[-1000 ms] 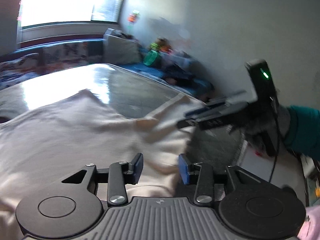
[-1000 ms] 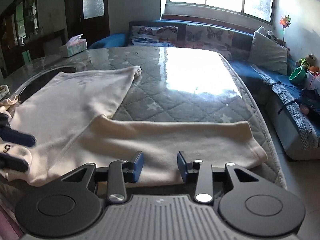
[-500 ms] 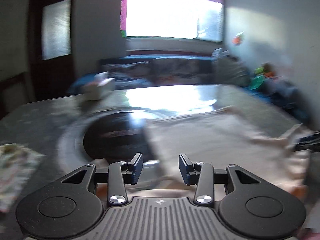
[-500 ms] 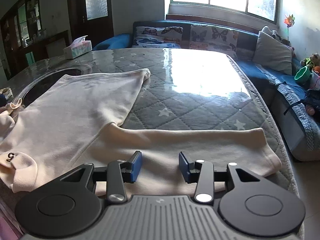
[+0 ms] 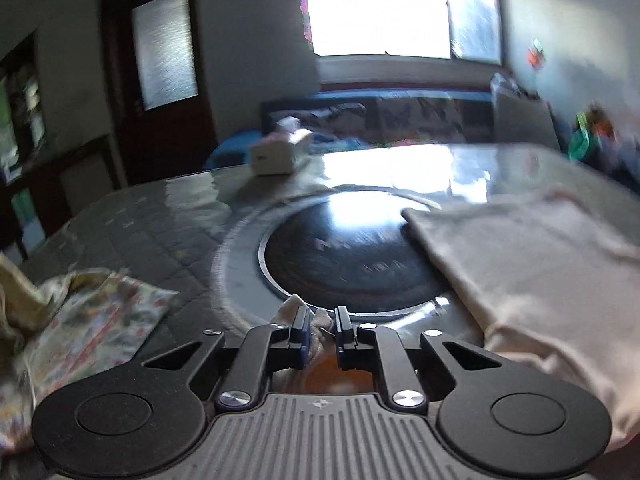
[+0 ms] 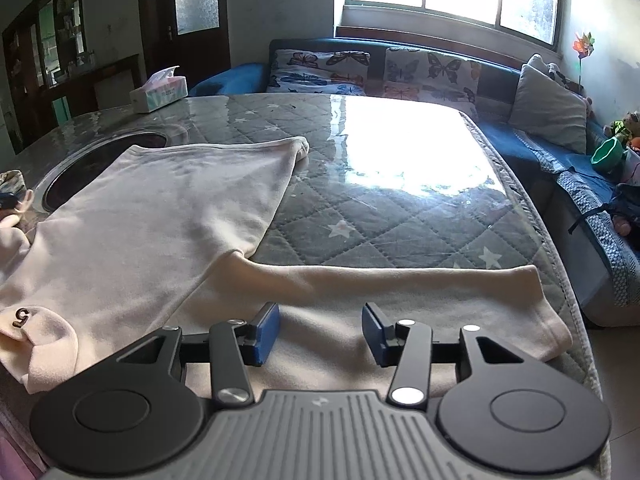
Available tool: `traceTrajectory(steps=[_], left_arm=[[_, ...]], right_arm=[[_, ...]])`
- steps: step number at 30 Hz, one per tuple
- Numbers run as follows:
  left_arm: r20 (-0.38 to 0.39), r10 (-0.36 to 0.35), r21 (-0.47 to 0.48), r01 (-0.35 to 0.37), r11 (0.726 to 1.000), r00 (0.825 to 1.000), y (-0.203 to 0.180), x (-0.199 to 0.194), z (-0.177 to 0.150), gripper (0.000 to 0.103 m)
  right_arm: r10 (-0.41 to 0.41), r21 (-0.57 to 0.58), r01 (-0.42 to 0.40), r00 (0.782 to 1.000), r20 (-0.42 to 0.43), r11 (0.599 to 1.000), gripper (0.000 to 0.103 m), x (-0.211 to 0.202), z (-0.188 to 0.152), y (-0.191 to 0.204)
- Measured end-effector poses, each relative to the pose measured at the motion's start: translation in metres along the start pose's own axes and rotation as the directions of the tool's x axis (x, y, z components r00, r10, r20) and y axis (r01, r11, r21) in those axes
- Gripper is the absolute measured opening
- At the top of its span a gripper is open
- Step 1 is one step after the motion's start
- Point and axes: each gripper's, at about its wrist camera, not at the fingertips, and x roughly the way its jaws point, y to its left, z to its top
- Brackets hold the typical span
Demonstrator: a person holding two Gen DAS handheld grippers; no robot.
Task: Fold clothes
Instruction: 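Move both grippers back over the flattened sweatshirt, grippers open, then grasp a sleeve cuff of the peach sweatshirt with the left gripper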
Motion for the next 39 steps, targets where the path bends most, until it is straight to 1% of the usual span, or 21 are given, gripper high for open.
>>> traceTrajectory(steps=[2, 5, 7, 10, 12, 14, 16, 18, 19, 20, 22, 23, 24, 25, 27, 30, 33, 35, 37, 38, 39], left_arm=[[0.011, 0.022, -0.068, -0.021, 0.997, 1.000, 0.015, -0.005, -0.001, 0.013], [-0.015, 0.089, -0.110, -0.090, 0.990, 0.996, 0.033, -0.010, -0.007, 0.012], [-0.029, 0.119, -0.131, -0.121, 0.984, 0.993, 0.042, -0.013, -0.013, 0.012], [-0.065, 0.186, -0.138, -0.193, 0.971, 0.981, 0.054, -0.016, -0.021, 0.015], [-0.091, 0.215, -0.159, -0.227, 0.961, 0.972, 0.062, -0.019, -0.024, 0.017], [-0.099, 0.241, -0.180, -0.256, 0.950, 0.965, 0.067, -0.025, -0.023, 0.017], [-0.076, 0.233, -0.211, -0.244, 0.946, 0.970, 0.070, -0.035, -0.015, 0.018], [-0.043, 0.173, -0.241, -0.178, 0.954, 0.984, 0.069, -0.044, -0.005, 0.023], [-0.037, 0.135, -0.244, -0.140, 0.960, 0.990, 0.067, -0.043, 0.001, 0.024], [-0.037, 0.103, -0.233, -0.108, 0.966, 0.994, 0.063, -0.041, 0.006, 0.025], [-0.041, 0.083, -0.179, -0.089, 0.980, 0.996, 0.051, -0.034, 0.015, 0.026], [-0.040, 0.073, -0.140, -0.078, 0.987, 0.997, 0.046, -0.029, 0.019, 0.030], [-0.050, 0.076, -0.113, -0.081, 0.990, 0.996, 0.043, -0.023, 0.021, 0.040], [-0.060, 0.078, -0.086, -0.083, 0.993, 0.995, 0.040, -0.016, 0.024, 0.044], [-0.082, 0.084, -0.041, -0.087, 0.995, 0.993, 0.037, -0.004, 0.027, 0.050], [-0.145, 0.104, -0.023, -0.108, 0.994, 0.984, 0.039, 0.013, 0.025, 0.054], [-0.193, 0.110, -0.049, -0.121, 0.991, 0.975, 0.046, 0.024, 0.017, 0.053], [-0.207, 0.087, -0.076, -0.105, 0.992, 0.974, 0.051, 0.027, 0.013, 0.052], [-0.204, 0.048, -0.107, -0.071, 0.992, 0.978, 0.057, 0.027, 0.010, 0.037], [-0.198, 0.034, -0.116, -0.058, 0.992, 0.980, 0.059, 0.026, 0.010, 0.022], [-0.186, 0.029, -0.120, -0.052, 0.991, 0.982, 0.060, 0.023, 0.010, 0.016]], right_arm=[[-0.001, -0.003, 0.001, 1.000, -0.001, 1.000, 0.046, 0.001, 0.001, 0.000], [0.004, -0.021, -0.004, 1.000, 0.000, 1.000, 0.047, 0.001, 0.006, 0.003], [0.011, -0.036, -0.011, 1.000, 0.003, 0.999, 0.047, 0.001, 0.010, 0.006], [0.039, -0.064, -0.038, 0.999, 0.014, 0.997, 0.048, -0.001, 0.021, 0.013], [0.063, -0.087, -0.061, 0.998, 0.019, 0.994, 0.048, -0.001, 0.028, 0.020], [0.089, -0.110, -0.087, 0.996, 0.021, 0.990, 0.048, -0.001, 0.035, 0.027], [0.116, -0.139, -0.112, 0.993, 0.021, 0.984, 0.048, 0.000, 0.041, 0.037], [0.149, -0.172, -0.143, 0.989, 0.018, 0.975, 0.048, 0.001, 0.047, 0.049], [0.165, -0.188, -0.159, 0.986, 0.017, 0.969, 0.051, 0.001, 0.050, 0.055], [0.183, -0.203, -0.176, 0.983, 0.015, 0.963, 0.052, 0.002, 0.051, 0.062], [0.216, -0.232, -0.208, 0.976, 0.009, 0.950, 0.053, 0.003, 0.054, 0.075], [0.233, -0.247, -0.225, 0.972, 0.006, 0.943, 0.053, 0.004, 0.055, 0.082], [0.250, -0.262, -0.241, 0.968, 0.002, 0.935, 0.053, 0.004, 0.057, 0.089], [0.265, -0.275, -0.255, 0.964, -0.001, 0.927, 0.053, 0.005, 0.058, 0.095], [0.292, -0.297, -0.281, 0.956, -0.007, 0.913, 0.053, 0.004, 0.058, 0.107], [0.328, -0.318, -0.316, 0.945, -0.015, 0.894, 0.053, 0.002, 0.058, 0.119], [0.354, -0.343, -0.341, 0.935, -0.027, 0.875, 0.053, 0.002, 0.057, 0.131], [0.365, -0.357, -0.353, 0.930, -0.034, 0.865, 0.054, 0.001, 0.057, 0.138], [0.372, -0.368, -0.359, 0.927, -0.038, 0.857, 0.054, 0.001, 0.057, 0.144], [0.374, -0.370, -0.360, 0.927, -0.037, 0.856, 0.054, 0.000, 0.057, 0.145], [0.375, -0.372, -0.361, 0.926, -0.036, 0.855, 0.054, 0.000, 0.057, 0.147]])
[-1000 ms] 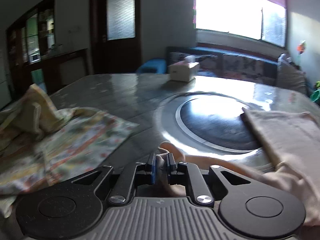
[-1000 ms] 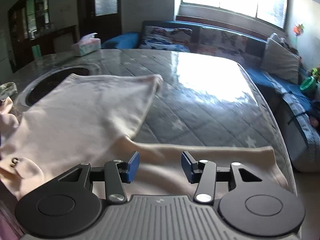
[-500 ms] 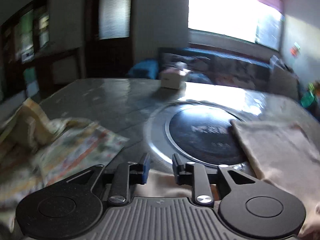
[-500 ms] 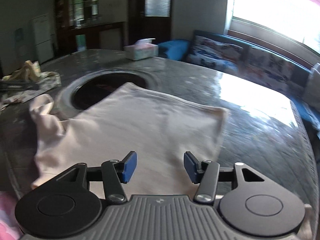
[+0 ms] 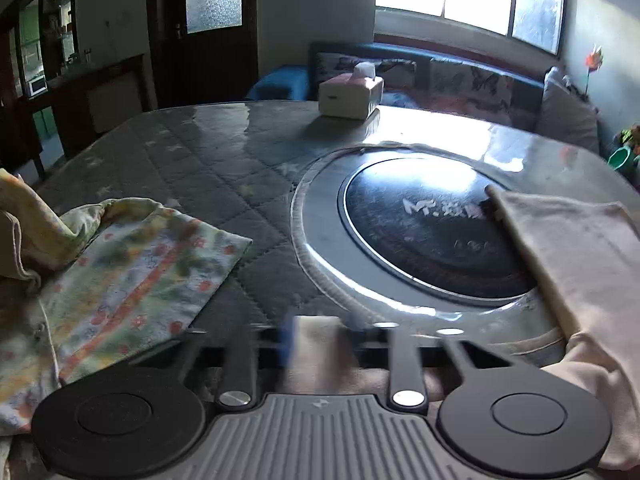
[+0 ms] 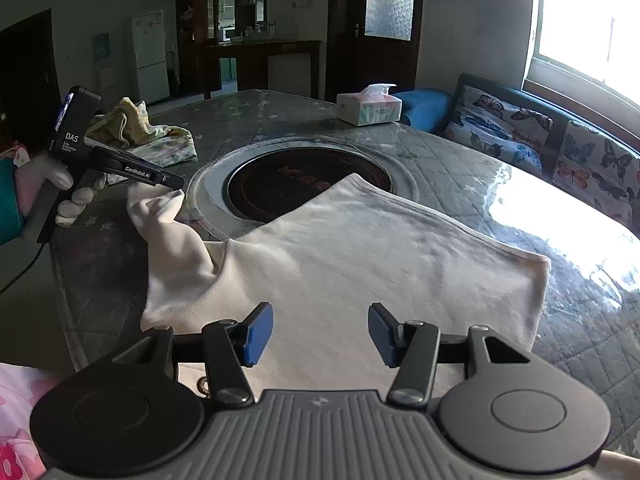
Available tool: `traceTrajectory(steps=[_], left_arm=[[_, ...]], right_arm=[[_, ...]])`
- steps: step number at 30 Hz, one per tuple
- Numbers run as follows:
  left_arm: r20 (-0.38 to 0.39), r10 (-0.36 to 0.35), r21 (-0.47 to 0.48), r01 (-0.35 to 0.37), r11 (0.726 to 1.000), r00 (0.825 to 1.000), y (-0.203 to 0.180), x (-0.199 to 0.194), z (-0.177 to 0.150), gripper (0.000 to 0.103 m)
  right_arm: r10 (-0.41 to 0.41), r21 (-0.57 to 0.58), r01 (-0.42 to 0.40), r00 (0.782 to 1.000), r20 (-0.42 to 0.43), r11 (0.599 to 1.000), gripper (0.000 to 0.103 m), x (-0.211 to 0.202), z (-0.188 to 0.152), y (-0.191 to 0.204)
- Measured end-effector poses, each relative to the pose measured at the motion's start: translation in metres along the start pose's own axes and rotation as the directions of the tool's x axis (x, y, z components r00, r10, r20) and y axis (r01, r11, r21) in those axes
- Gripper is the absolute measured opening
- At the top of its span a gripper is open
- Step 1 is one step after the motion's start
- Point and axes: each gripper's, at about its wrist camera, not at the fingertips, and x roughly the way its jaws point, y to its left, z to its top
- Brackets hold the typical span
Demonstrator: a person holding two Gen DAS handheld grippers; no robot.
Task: Fold clothes
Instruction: 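Grasp a sleeve cuff of the peach sweatshirt with the left gripper, then lay the held sleeve across the sweatshirt body with the left gripper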
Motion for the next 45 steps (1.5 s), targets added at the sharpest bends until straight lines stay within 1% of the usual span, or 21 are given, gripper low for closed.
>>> traceTrajectory(steps=[2, 4, 7, 8, 9, 10, 12, 15, 17, 21, 25, 26, 28, 30, 32, 35, 38, 41, 42, 43, 45], left_arm=[[0.059, -0.030, 0.000, 0.030, 1.000, 0.998, 0.003, -0.010, -0.001, 0.012], [0.147, -0.063, 0.008, 0.063, 0.998, 0.987, 0.006, -0.028, -0.002, 0.012], [0.284, -0.140, 0.033, 0.136, 0.990, 0.948, 0.016, -0.064, -0.010, 0.012], [0.307, -0.163, 0.056, 0.153, 0.987, 0.937, 0.018, -0.073, -0.013, 0.012], [0.321, -0.174, 0.090, 0.152, 0.984, 0.931, 0.018, -0.082, -0.016, 0.012], [0.323, -0.174, 0.124, 0.140, 0.982, 0.930, 0.018, -0.089, -0.020, 0.012], [0.298, -0.193, 0.194, 0.139, 0.971, 0.935, 0.021, -0.100, -0.033, 0.012], [0.247, -0.189, 0.287, 0.114, 0.951, 0.951, 0.021, -0.112, -0.053, 0.014], [0.203, -0.184, 0.310, 0.115, 0.944, 0.962, 0.017, -0.117, -0.067, 0.014], [0.156, -0.223, 0.381, 0.149, 0.913, 0.962, 0.003, -0.132, -0.098, 0.014], [0.042, -0.278, 0.414, 0.237, 0.879, 0.960, -0.011, -0.130, -0.121, 0.018], [0.037, -0.282, 0.407, 0.243, 0.880, 0.959, -0.012, -0.132, -0.124, 0.018], [0.049, -0.302, 0.353, 0.266, 0.897, 0.952, -0.006, -0.138, -0.123, 0.023], [0.067, -0.317, 0.295, 0.285, 0.912, 0.946, 0.003, -0.144, -0.120, 0.047], [0.094, -0.282, 0.231, 0.254, 0.939, 0.955, 0.014, -0.146, -0.114, 0.049], [0.122, -0.217, 0.088, 0.207, 0.974, 0.968, 0.031, -0.140, -0.105, 0.049], [0.096, -0.188, 0.004, 0.188, 0.982, 0.978, 0.037, -0.125, -0.103, 0.046], [0.068, -0.179, -0.001, 0.180, 0.984, 0.981, 0.032, -0.113, -0.105, 0.042], [0.064, -0.180, 0.007, 0.180, 0.984, 0.982, 0.030, -0.110, -0.106, 0.027], [0.061, -0.181, 0.015, 0.180, 0.984, 0.982, 0.027, -0.106, -0.106, 0.020], [0.070, -0.172, 0.037, 0.169, 0.985, 0.983, 0.023, -0.103, -0.106, 0.012]], right_arm=[[-0.003, 0.004, 0.003, 1.000, 0.007, 1.000, 0.054, -0.002, 0.000, 0.001], [-0.005, 0.008, 0.005, 1.000, 0.013, 1.000, 0.054, -0.003, 0.001, 0.001], [-0.002, 0.005, 0.002, 1.000, 0.014, 1.000, 0.054, -0.005, 0.000, 0.002], [-0.003, 0.003, 0.003, 1.000, 0.012, 1.000, 0.054, -0.005, 0.000, 0.002], [-0.002, 0.003, 0.002, 1.000, 0.010, 1.000, 0.054, -0.005, 0.000, 0.002], [0.000, 0.002, 0.000, 1.000, 0.009, 1.000, 0.054, -0.004, 0.000, 0.003], [0.002, 0.000, -0.002, 1.000, 0.008, 1.000, 0.054, -0.004, 0.000, 0.004], [0.005, -0.002, -0.005, 1.000, 0.007, 1.000, 0.054, -0.003, 0.000, 0.005], [0.006, -0.003, -0.006, 1.000, 0.005, 1.000, 0.054, -0.002, 0.000, 0.006], [0.005, -0.006, -0.005, 1.000, 0.002, 1.000, 0.054, 0.000, 0.000, 0.006], [0.006, -0.012, -0.006, 1.000, -0.001, 1.000, 0.055, 0.000, 0.000, 0.007], [0.007, -0.014, -0.007, 1.000, 0.000, 1.000, 0.055, 0.000, 0.000, 0.007], [0.007, -0.017, -0.007, 1.000, 0.003, 1.000, 0.055, -0.001, 0.000, 0.008], [0.008, -0.018, -0.008, 1.000, 0.006, 1.000, 0.055, -0.002, 0.000, 0.007], [0.005, -0.022, -0.005, 1.000, 0.011, 1.000, 0.055, -0.003, 0.001, 0.007], [0.005, -0.018, -0.004, 1.000, 0.017, 1.000, 0.055, -0.003, 0.002, 0.006], [0.008, -0.018, -0.008, 1.000, 0.020, 1.000, 0.055, -0.002, 0.002, 0.008], [0.010, -0.021, -0.010, 1.000, 0.016, 1.000, 0.055, -0.002, 0.001, 0.010], [0.008, -0.022, -0.008, 1.000, 0.014, 1.000, 0.055, -0.002, 0.001, 0.010], [0.006, -0.024, -0.005, 1.000, 0.013, 1.000, 0.055, -0.002, 0.000, 0.011], [0.002, -0.020, -0.002, 1.000, 0.010, 1.000, 0.056, -0.002, -0.001, 0.010]])
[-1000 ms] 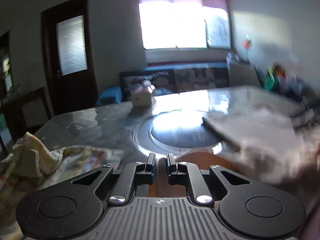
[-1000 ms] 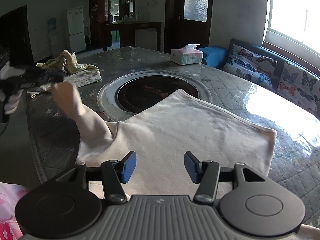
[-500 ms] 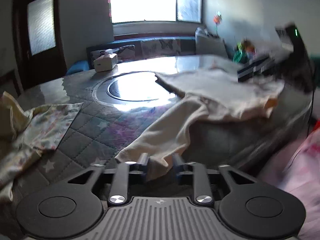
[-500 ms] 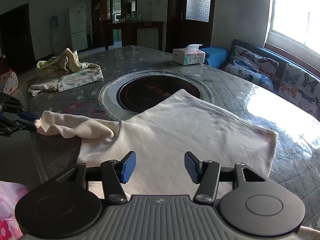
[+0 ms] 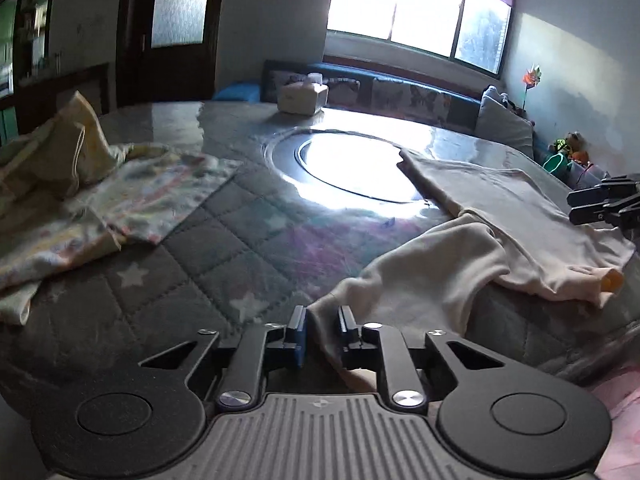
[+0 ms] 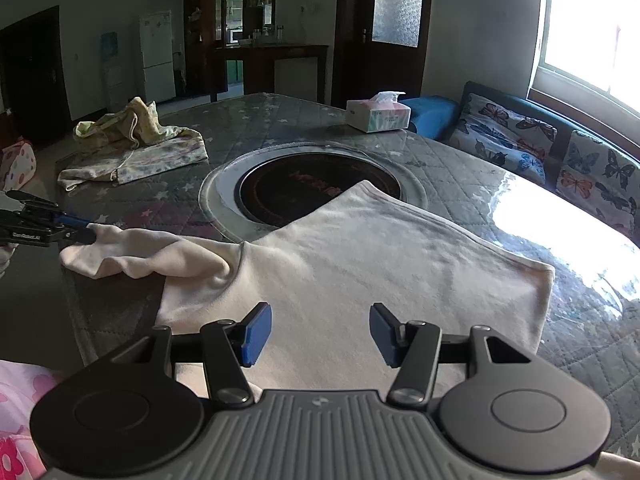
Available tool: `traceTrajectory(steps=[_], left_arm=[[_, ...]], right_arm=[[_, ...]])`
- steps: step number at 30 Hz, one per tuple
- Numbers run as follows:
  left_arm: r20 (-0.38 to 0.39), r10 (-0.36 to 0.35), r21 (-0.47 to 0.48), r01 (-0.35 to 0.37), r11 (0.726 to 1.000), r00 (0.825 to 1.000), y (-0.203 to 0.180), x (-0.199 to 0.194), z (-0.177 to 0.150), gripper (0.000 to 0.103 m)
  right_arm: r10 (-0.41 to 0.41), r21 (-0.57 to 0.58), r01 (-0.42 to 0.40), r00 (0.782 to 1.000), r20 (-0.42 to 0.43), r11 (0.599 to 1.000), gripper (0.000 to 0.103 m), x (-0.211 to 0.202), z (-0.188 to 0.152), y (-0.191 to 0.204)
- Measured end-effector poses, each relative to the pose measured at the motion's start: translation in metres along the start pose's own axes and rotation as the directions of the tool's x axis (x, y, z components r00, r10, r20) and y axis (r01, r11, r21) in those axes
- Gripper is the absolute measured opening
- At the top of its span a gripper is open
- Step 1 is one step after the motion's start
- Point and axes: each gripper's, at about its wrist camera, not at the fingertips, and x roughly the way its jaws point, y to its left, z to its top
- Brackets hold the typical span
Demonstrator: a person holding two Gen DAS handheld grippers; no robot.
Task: Fold clothes
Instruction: 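Lay the held sleeve across the sweatshirt body with the left gripper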
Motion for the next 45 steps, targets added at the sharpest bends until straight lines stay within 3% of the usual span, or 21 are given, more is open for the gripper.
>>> traceTrajectory(steps=[4, 11, 14, 18, 20, 22, 24, 25, 28, 30, 32, 34, 39, 41, 45], left_arm=[[0.037, 0.085, 0.118, -0.089, 0.989, 0.996, -0.003, 0.007, 0.020, 0.009], [0.108, 0.187, 0.368, -0.214, 0.905, 0.976, -0.004, 0.043, 0.069, 0.009], [0.097, 0.196, 0.419, -0.218, 0.881, 0.976, -0.005, 0.063, 0.078, 0.010], [0.041, 0.289, 0.476, -0.273, 0.836, 0.957, -0.002, 0.090, 0.072, 0.014], [0.008, 0.342, 0.467, -0.306, 0.830, 0.940, 0.005, 0.099, 0.072, 0.015], [-0.003, 0.375, 0.419, -0.339, 0.842, 0.927, 0.010, 0.100, 0.075, 0.015], [0.005, 0.352, 0.348, -0.332, 0.877, 0.936, 0.009, 0.090, 0.081, 0.014], [0.012, 0.317, 0.316, -0.304, 0.898, 0.948, 0.004, 0.085, 0.083, 0.014], [0.015, 0.144, 0.215, -0.144, 0.966, 0.989, -0.021, 0.072, 0.090, 0.014], [0.023, 0.008, 0.160, -0.012, 0.987, 1.000, -0.042, 0.068, 0.090, 0.013], [0.015, -0.109, 0.122, 0.106, 0.987, 0.994, -0.063, 0.072, 0.092, 0.012], [0.007, -0.215, 0.093, 0.214, 0.973, 0.977, -0.083, 0.081, 0.091, 0.012], [-0.014, -0.311, 0.021, 0.311, 0.950, 0.950, -0.114, 0.112, 0.091, 0.012], [-0.020, -0.318, 0.017, 0.319, 0.948, 0.948, -0.124, 0.121, 0.089, 0.012], [-0.064, -0.254, 0.027, 0.256, 0.966, 0.965, -0.128, 0.137, 0.084, 0.011]], right_arm=[[-0.001, 0.010, 0.001, 1.000, -0.008, 1.000, 0.056, 0.001, -0.003, -0.001], [0.022, 0.010, -0.022, 0.999, -0.044, 1.000, 0.057, 0.009, -0.010, 0.003], [0.030, 0.015, -0.029, 0.997, -0.064, 0.999, 0.058, 0.014, -0.014, 0.004], [0.046, 0.015, -0.045, 0.995, -0.083, 0.999, 0.058, 0.019, -0.018, 0.006], [0.049, 0.014, -0.048, 0.995, -0.087, 0.999, 0.058, 0.020, -0.018, 0.006], [0.048, 0.014, -0.047, 0.995, -0.083, 0.999, 0.058, 0.019, -0.018, 0.005], [0.046, 0.019, -0.045, 0.996, -0.076, 0.999, 0.058, 0.018, -0.017, 0.004], [0.045, 0.021, -0.044, 0.996, -0.073, 0.999, 0.058, 0.017, -0.017, 0.003], [0.042, 0.025, -0.040, 0.997, -0.069, 0.999, 0.058, 0.017, -0.017, 0.003], [0.041, 0.028, -0.040, 0.997, -0.067, 0.999, 0.058, 0.017, -0.017, 0.003], [0.044, 0.029, -0.042, 0.997, -0.066, 0.999, 0.058, 0.017, -0.018, 0.003], [0.046, 0.028, -0.044, 0.997, -0.066, 0.999, 0.058, 0.017, -0.018, 0.004], [0.047, 0.030, -0.045, 0.997, -0.057, 0.999, 0.058, 0.015, -0.019, 0.006], [0.045, 0.032, -0.044, 0.997, -0.057, 0.999, 0.058, 0.014, -0.019, 0.005], [0.043, 0.035, -0.041, 0.997, -0.058, 0.999, 0.058, 0.013, -0.020, 0.004]])
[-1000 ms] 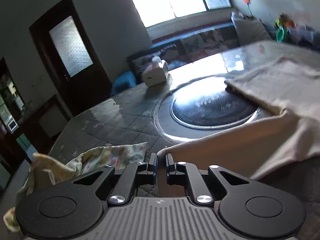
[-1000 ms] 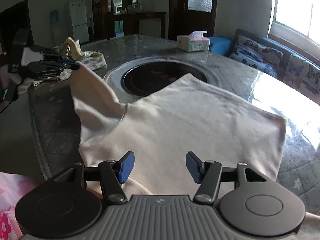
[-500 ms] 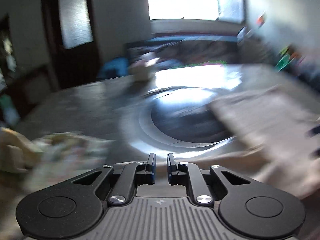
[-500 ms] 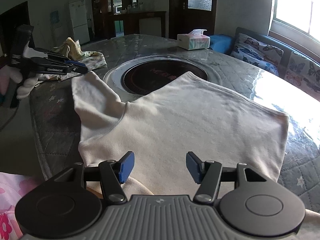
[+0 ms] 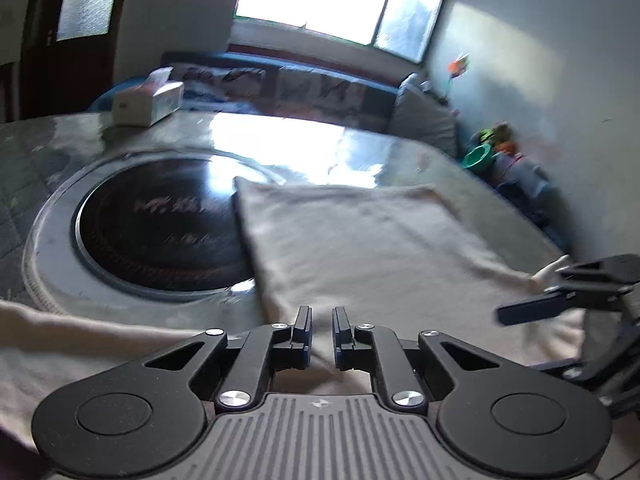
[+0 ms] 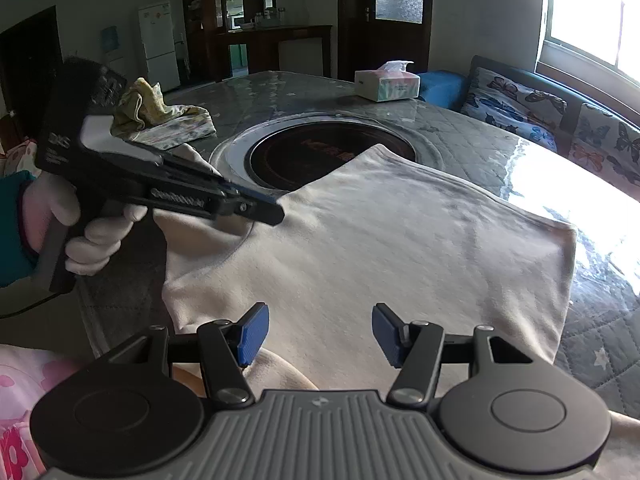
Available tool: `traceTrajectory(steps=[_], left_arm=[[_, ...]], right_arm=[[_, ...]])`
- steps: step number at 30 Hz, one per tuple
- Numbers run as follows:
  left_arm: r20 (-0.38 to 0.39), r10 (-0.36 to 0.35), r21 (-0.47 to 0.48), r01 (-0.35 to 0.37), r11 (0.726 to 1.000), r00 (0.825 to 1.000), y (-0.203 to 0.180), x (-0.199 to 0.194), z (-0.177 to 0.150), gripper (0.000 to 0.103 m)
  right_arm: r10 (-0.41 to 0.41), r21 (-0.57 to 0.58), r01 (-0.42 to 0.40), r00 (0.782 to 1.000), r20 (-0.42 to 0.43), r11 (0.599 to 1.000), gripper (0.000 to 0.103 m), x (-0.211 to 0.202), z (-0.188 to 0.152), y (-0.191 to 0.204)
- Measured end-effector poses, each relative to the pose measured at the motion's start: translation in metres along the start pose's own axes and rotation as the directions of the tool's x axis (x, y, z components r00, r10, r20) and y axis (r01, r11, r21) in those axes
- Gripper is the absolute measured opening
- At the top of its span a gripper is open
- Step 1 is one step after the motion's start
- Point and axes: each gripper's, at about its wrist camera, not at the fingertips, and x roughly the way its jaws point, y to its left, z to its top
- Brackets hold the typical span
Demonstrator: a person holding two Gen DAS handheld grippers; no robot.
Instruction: Fold clothes
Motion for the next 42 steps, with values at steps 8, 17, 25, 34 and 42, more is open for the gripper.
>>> traceTrajectory(steps=[8, 17, 25, 34, 42], left_arm=[[0.017, -0.013, -0.025, 0.013, 1.000, 1.000, 0.001, -0.004, 0.004, 0.012], [0.094, 0.070, -0.066, -0.064, 0.996, 0.993, 0.027, -0.037, 0.005, 0.012], [0.128, 0.462, -0.190, -0.436, 0.880, 0.878, 0.086, -0.096, -0.011, 0.015], [0.044, 0.558, -0.212, -0.538, 0.816, 0.829, 0.121, -0.092, -0.028, 0.018], [0.054, 0.567, -0.164, -0.552, 0.817, 0.822, 0.120, -0.083, -0.031, 0.006]], right_arm=[[-0.002, 0.010, 0.002, 1.000, 0.009, 1.000, 0.058, 0.000, 0.000, -0.004], [0.051, -0.042, -0.050, 0.998, 0.023, 0.998, 0.056, -0.004, 0.007, 0.013], [0.205, -0.157, -0.205, 0.979, -0.013, 0.966, 0.043, 0.015, 0.026, 0.054], [0.286, -0.236, -0.297, 0.955, -0.081, 0.925, 0.027, 0.057, 0.039, 0.097], [0.251, -0.245, -0.265, 0.964, -0.085, 0.933, 0.004, 0.070, 0.036, 0.105]])
